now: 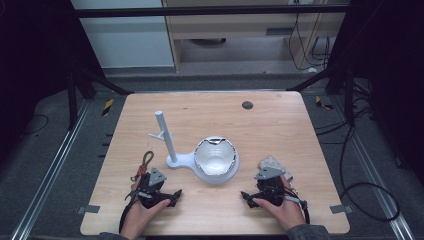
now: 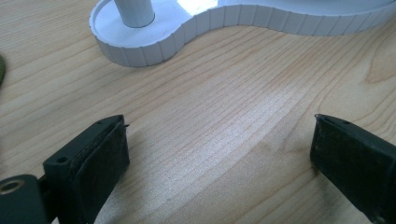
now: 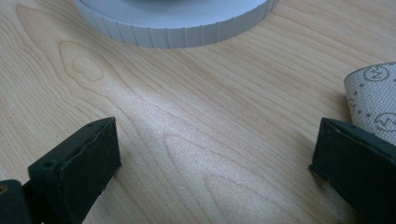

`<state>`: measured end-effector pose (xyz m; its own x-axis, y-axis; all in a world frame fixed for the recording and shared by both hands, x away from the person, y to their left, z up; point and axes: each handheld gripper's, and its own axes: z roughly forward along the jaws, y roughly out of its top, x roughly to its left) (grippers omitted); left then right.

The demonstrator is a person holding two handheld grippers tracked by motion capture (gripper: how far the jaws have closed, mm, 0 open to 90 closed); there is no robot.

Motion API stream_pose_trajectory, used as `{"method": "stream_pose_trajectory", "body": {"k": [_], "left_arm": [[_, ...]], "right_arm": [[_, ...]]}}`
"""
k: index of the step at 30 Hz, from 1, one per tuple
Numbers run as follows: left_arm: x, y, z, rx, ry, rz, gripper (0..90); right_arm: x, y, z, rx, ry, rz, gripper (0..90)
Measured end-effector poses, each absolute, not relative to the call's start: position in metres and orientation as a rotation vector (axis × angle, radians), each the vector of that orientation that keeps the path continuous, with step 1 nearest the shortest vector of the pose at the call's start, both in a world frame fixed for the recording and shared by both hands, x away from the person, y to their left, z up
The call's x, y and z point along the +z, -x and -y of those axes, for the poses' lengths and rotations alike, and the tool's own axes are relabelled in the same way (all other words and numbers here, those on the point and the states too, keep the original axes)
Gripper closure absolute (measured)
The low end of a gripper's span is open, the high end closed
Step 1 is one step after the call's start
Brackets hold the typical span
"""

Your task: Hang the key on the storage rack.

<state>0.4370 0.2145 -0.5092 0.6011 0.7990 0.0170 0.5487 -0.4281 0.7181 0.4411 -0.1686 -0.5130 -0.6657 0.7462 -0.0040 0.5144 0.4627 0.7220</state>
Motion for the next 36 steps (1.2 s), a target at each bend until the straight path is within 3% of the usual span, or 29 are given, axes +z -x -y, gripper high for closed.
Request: {"method": "stream_pose_trajectory", "body": {"k": [17, 36], "left_arm": [[-0.504, -0.436, -0.220, 0.467, -2.139, -1.036, 6.6], [-0.467, -0.465, -0.270, 0.495, -2.255, -1.217, 15.7]], "right_arm": [[-0.513, -0.440, 0.169, 1.017, -1.081, -2.387, 1.0], [-0.513, -0.440, 0.169, 1.017, -1.081, -2.387, 1.0]]}}
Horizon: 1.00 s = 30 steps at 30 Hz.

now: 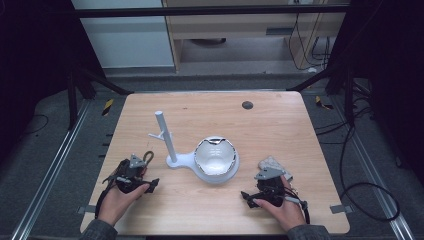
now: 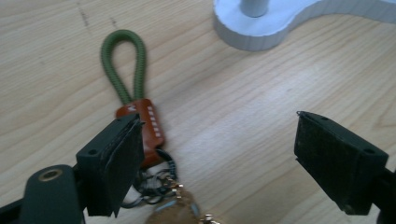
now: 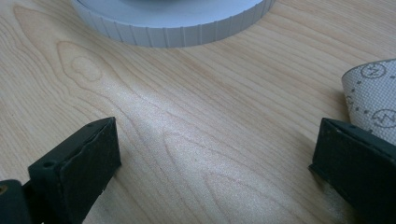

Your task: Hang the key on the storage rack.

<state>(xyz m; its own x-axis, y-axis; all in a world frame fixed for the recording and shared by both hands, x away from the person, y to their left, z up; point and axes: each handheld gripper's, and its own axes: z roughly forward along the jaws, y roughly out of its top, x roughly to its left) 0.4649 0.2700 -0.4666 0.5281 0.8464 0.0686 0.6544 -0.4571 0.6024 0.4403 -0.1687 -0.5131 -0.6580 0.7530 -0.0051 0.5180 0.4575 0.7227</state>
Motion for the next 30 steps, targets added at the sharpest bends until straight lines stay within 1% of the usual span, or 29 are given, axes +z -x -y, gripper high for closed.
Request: {"method": "stream_pose_trajectory", "body": {"k": [7, 9, 12, 20, 22, 26, 30], "left_arm": [[-0.459, -0.476, -0.285, 0.480, -2.258, -1.297, 22.3], [-0.457, -0.479, -0.291, 0.464, -2.271, -1.319, 24.0], [-0.456, -0.483, -0.295, 0.414, -2.284, -1.358, 29.4], [-0.455, -0.501, -0.295, 0.359, -2.346, -1.409, 39.2], [-0.456, -0.504, -0.294, 0.343, -2.357, -1.413, 42.9], [-0.460, -0.511, -0.292, 0.322, -2.393, -1.424, 45.9], [-0.463, -0.515, -0.290, 0.300, -2.388, -1.442, 49.7]], "right_arm": [[-0.513, -0.440, 0.169, 1.016, -1.082, -2.386, 0.8], [-0.513, -0.440, 0.169, 1.016, -1.082, -2.387, 0.8], [-0.513, -0.440, 0.169, 1.016, -1.081, -2.387, 0.7], [-0.513, -0.440, 0.169, 1.016, -1.082, -2.386, 0.7], [-0.513, -0.440, 0.169, 1.016, -1.082, -2.387, 0.7], [-0.513, -0.440, 0.169, 1.016, -1.081, -2.387, 0.7], [-0.513, -0.440, 0.169, 1.016, -1.082, -2.387, 0.7]]}}
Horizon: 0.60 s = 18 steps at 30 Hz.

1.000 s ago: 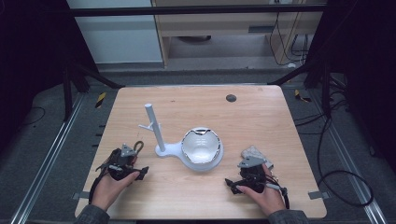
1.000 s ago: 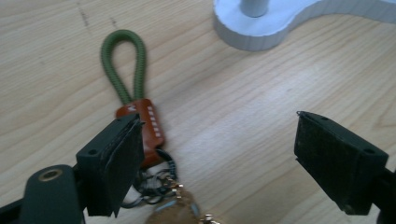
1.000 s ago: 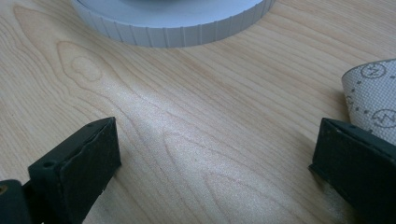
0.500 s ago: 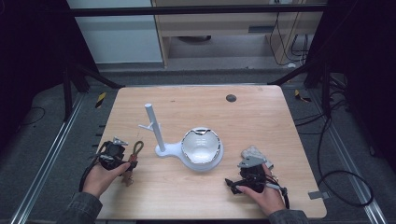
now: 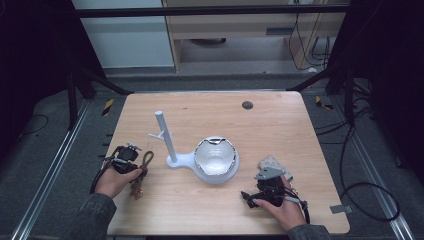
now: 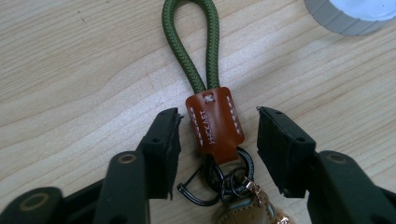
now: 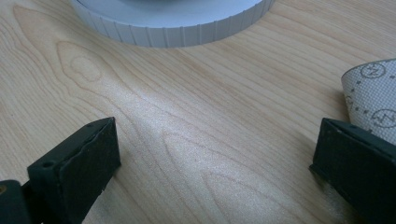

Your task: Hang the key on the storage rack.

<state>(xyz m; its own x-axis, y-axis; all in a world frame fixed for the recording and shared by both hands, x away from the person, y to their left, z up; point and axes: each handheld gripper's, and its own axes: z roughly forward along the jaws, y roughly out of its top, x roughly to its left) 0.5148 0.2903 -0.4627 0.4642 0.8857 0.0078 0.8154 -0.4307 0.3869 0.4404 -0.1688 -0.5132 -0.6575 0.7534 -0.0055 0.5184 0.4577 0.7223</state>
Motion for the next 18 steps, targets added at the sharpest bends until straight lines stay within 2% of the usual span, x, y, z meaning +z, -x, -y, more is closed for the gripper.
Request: {"method": "stream_pose_trajectory", "body": {"k": [9, 18], "left_arm": [[-0.4654, -0.5197, -0.2910, 0.291, -2.393, -1.466, 54.0], [-0.4628, -0.5173, -0.2914, 0.324, -2.385, -1.442, 65.5]], "right_arm": [[-0.5132, -0.4399, 0.1688, 1.016, -1.083, -2.386, 0.7], [-0.5130, -0.4394, 0.1689, 1.015, -1.086, -2.387, 0.8]]}}
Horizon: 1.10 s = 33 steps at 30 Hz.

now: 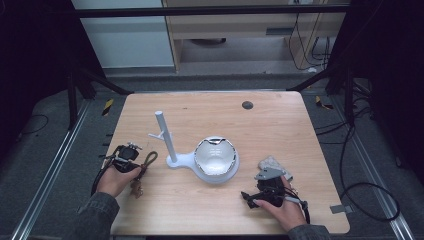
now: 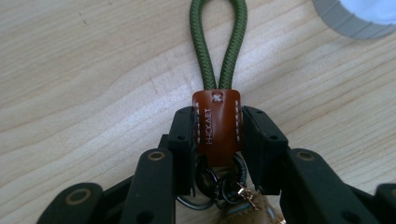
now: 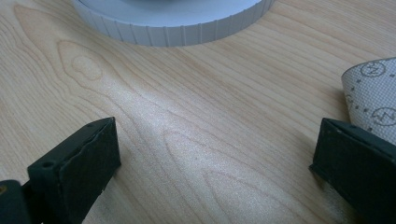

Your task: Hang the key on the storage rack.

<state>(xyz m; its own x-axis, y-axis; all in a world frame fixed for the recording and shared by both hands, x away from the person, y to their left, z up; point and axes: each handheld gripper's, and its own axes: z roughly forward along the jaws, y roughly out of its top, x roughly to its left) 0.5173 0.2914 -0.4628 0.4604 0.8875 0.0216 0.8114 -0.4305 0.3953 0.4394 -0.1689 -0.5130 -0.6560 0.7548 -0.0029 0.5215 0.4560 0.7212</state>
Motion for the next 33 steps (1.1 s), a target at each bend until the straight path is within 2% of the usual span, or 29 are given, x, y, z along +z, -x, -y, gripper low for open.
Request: {"method": "stream_pose_trajectory", "body": {"k": [13, 33], "left_arm": [[-0.441, -0.485, -0.309, 0.395, -2.240, -1.345, 66.4], [-0.414, -0.424, -0.314, 0.614, -1.960, -1.138, 66.7]], "right_arm": [[-0.513, -0.439, 0.169, 1.015, -1.085, -2.388, 0.8], [-0.513, -0.440, 0.169, 1.010, -1.085, -2.382, 0.2]]}}
